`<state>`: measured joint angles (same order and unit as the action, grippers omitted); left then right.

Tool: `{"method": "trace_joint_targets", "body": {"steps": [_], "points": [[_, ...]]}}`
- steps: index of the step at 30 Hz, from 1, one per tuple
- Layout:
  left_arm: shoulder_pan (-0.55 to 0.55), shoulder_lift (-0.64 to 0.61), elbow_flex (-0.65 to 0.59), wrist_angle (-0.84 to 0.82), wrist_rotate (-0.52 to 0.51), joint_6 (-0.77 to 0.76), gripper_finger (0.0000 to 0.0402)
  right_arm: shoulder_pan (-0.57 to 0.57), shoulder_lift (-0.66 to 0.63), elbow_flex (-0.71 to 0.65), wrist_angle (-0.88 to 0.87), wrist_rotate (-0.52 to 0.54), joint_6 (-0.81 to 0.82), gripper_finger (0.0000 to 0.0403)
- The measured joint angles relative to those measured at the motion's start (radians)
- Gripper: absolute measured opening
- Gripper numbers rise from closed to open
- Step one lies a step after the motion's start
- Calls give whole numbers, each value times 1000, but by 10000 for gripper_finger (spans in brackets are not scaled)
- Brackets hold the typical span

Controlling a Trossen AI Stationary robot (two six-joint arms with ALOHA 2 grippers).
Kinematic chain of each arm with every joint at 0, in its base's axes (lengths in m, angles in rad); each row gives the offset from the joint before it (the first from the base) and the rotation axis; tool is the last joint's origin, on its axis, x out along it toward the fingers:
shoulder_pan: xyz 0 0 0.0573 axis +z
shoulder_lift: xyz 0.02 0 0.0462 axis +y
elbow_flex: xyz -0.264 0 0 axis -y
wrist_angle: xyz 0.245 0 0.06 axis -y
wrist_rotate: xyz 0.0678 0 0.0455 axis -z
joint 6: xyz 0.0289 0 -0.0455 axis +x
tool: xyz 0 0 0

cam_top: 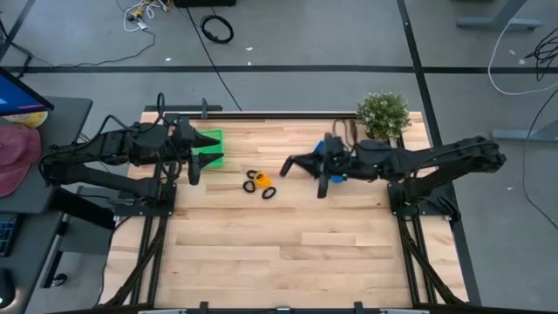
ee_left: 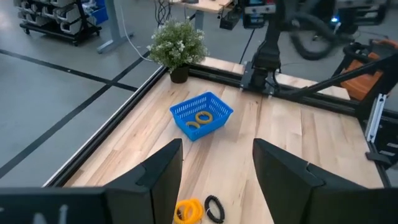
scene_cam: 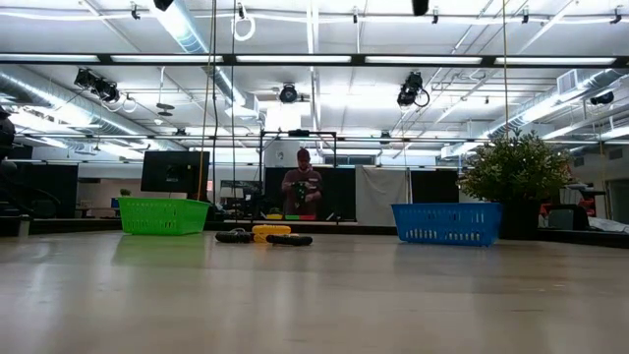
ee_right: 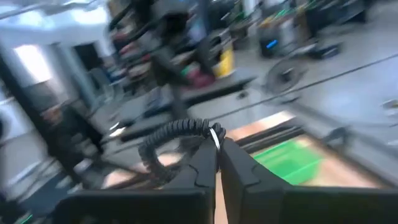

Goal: Sort spring keychains
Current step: Put the black spring keychain into the green bin

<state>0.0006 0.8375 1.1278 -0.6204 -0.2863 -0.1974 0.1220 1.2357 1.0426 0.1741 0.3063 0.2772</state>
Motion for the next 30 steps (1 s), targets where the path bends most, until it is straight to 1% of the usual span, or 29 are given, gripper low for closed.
{"method": "trace_joint_targets", "body": {"steps": [4,5,7,11,15,20,26,30], "points": [[0,0,0,61,0,22,199,17,-27,-1,46,208,-97,6],[0,0,0,78,0,30,199,20,-30,-1,70,237,-121,6],[0,0,0,116,1,49,199,24,-31,-1,101,258,-157,6],[0,0,0,192,3,77,199,19,-15,-1,154,238,-188,6],[0,14,1,281,3,116,199,-10,33,19,187,224,-188,6],[0,62,2,370,30,184,199,-51,147,138,195,165,-208,6],[0,143,1,454,21,210,199,-76,274,294,192,153,-243,6],[1,197,1,540,14,243,199,-80,325,354,185,139,-244,6]]}}
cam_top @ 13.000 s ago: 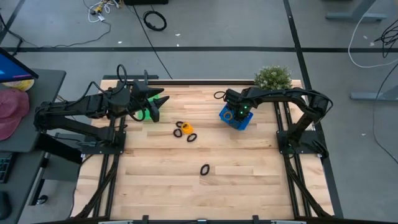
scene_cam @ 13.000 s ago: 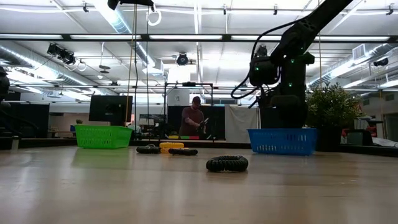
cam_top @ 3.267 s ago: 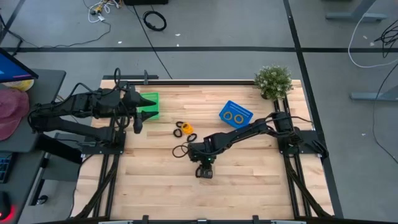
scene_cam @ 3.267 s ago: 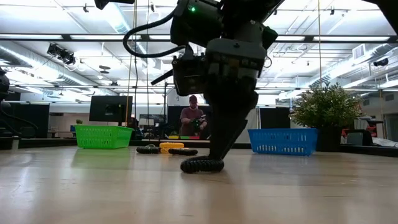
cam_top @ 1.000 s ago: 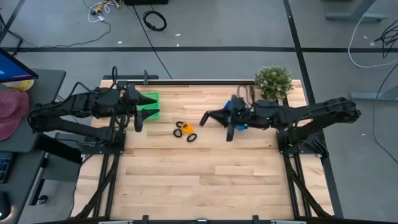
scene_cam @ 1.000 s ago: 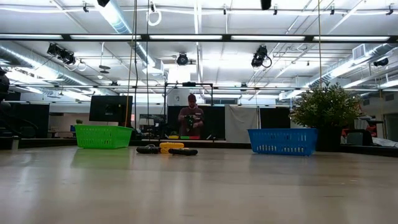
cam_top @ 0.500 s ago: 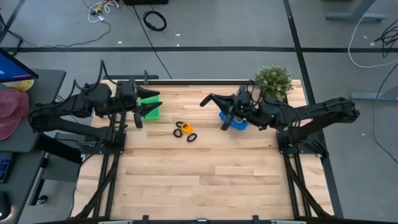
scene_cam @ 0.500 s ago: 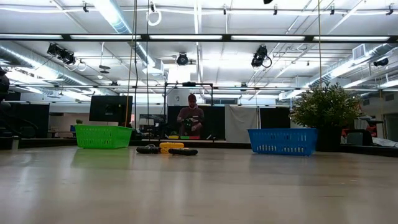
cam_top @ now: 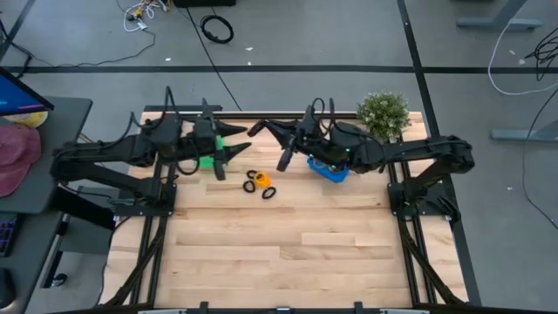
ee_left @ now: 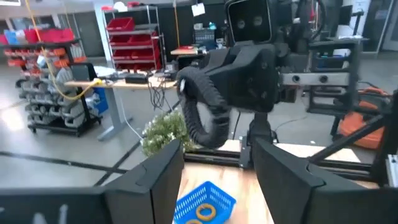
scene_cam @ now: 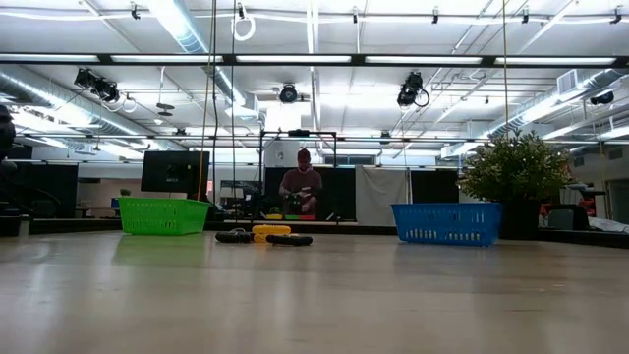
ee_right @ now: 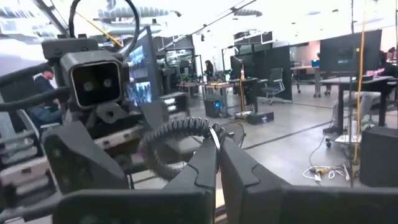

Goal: Sort spring keychains
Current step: Put the black spring keychain into the green bin

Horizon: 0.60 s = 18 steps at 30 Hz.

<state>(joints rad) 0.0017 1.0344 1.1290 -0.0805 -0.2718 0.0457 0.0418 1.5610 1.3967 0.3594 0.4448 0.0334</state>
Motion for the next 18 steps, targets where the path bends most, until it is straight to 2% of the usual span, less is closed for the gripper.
{"method": "trace_joint_targets", "body": {"steps": [6,13,18], "points": [[1,59,-1,88,-3,43,200,0,17,9,-4,-20,6,6],[2,67,-2,96,-4,46,197,-5,17,9,-12,-19,3,6],[2,54,-1,130,50,46,175,-18,17,9,-27,-18,9,6]]}}
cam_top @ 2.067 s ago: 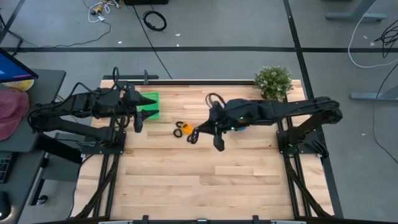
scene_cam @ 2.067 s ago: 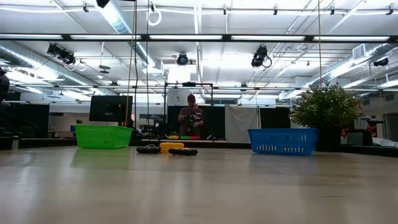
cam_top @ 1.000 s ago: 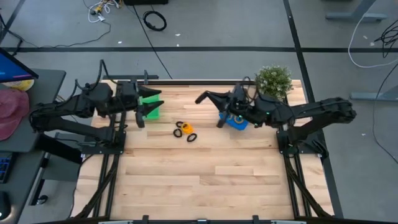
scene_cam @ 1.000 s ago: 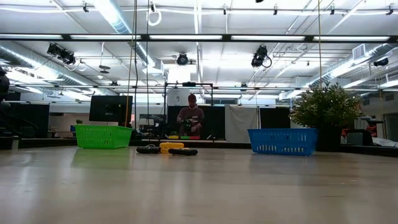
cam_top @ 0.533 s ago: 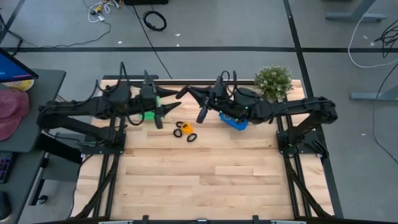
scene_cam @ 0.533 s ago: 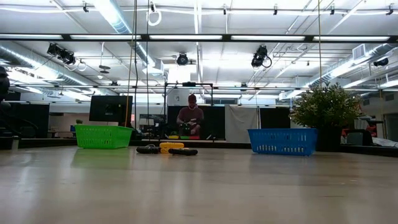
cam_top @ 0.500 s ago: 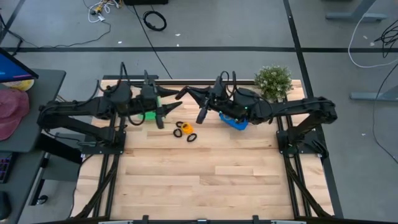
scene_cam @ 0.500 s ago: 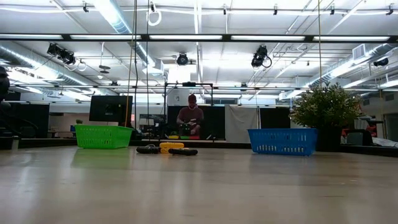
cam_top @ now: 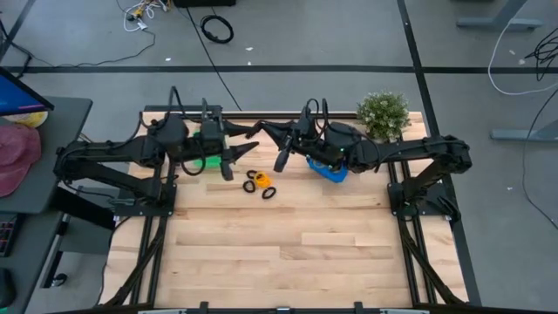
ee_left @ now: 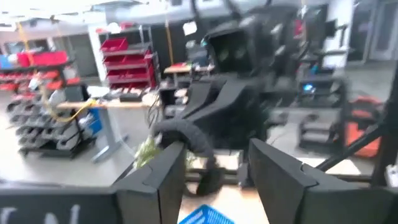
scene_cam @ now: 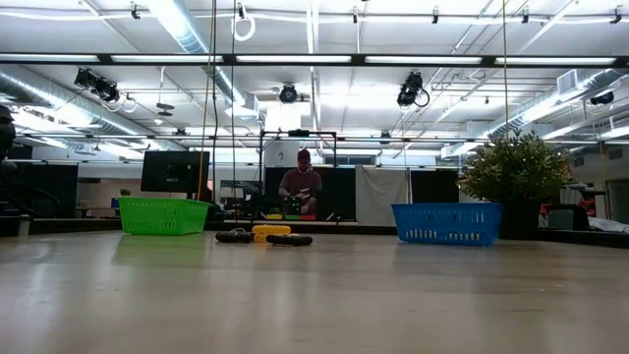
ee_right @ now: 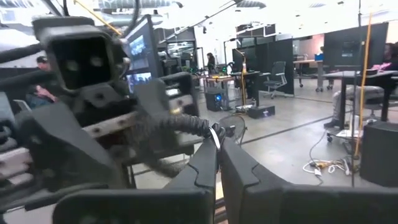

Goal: Sort spring keychains
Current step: Put the black spring keychain into the green bin

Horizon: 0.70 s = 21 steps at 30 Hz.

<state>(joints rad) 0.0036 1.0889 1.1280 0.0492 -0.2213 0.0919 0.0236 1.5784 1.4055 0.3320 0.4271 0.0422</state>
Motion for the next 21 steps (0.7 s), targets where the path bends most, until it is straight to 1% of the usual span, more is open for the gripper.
{"method": "trace_joint_targets", "body": {"steps": [4,15,18,21], "points": [[0,2,0,5,26,0,148,-8,0,0,-3,1,1,6],[0,2,0,6,25,-1,57,-9,0,0,-5,1,1,6],[0,2,0,6,25,-1,41,-9,0,0,-5,1,1,6],[0,2,0,6,25,-1,36,-9,0,0,-5,1,1,6]]}}
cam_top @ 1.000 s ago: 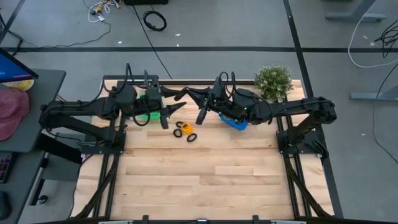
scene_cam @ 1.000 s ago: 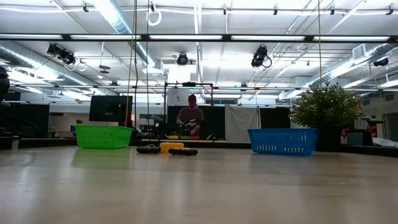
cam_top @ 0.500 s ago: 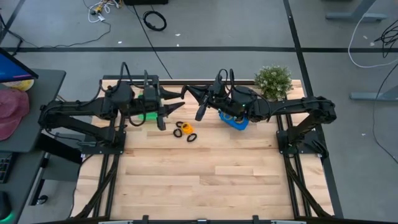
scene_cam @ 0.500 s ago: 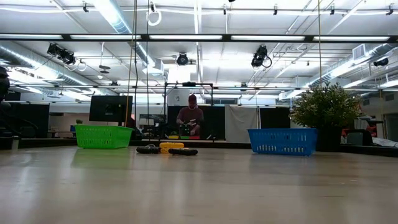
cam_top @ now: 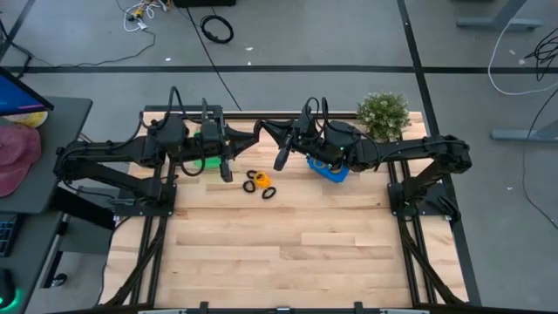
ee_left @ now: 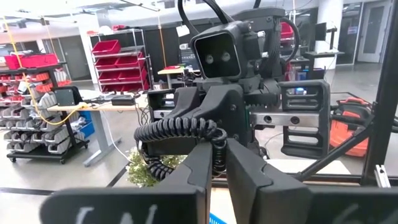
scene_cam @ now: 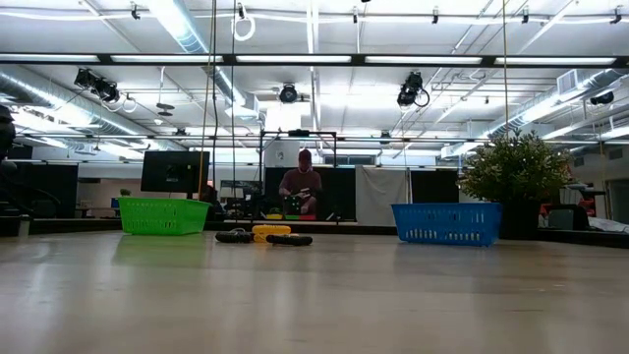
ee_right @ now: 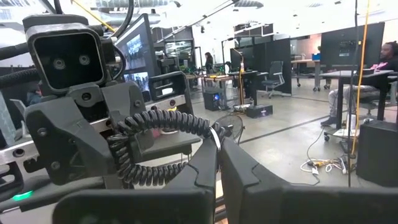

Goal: Sort spring keychains
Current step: Put the black spring keychain into the green bin

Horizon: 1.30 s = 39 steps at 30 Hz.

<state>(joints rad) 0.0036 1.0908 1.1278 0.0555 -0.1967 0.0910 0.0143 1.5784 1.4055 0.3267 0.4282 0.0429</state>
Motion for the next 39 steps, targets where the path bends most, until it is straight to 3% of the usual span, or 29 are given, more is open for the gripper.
{"method": "trace_joint_targets", "body": {"steps": [8,20,27,33,39], "points": [[0,0,0,0,0,0,40,0,0,0,-6,-23,1,27],[0,0,0,0,0,0,31,10,-16,0,-90,-29,27,161],[0,-34,0,-32,-26,25,31,17,-100,0,-314,-32,43,215],[0,-144,1,-205,-124,24,31,17,-173,0,-479,-24,80,228],[-2,-293,0,-378,-190,-39,25,17,-188,-1,-507,-24,80,220]]}}
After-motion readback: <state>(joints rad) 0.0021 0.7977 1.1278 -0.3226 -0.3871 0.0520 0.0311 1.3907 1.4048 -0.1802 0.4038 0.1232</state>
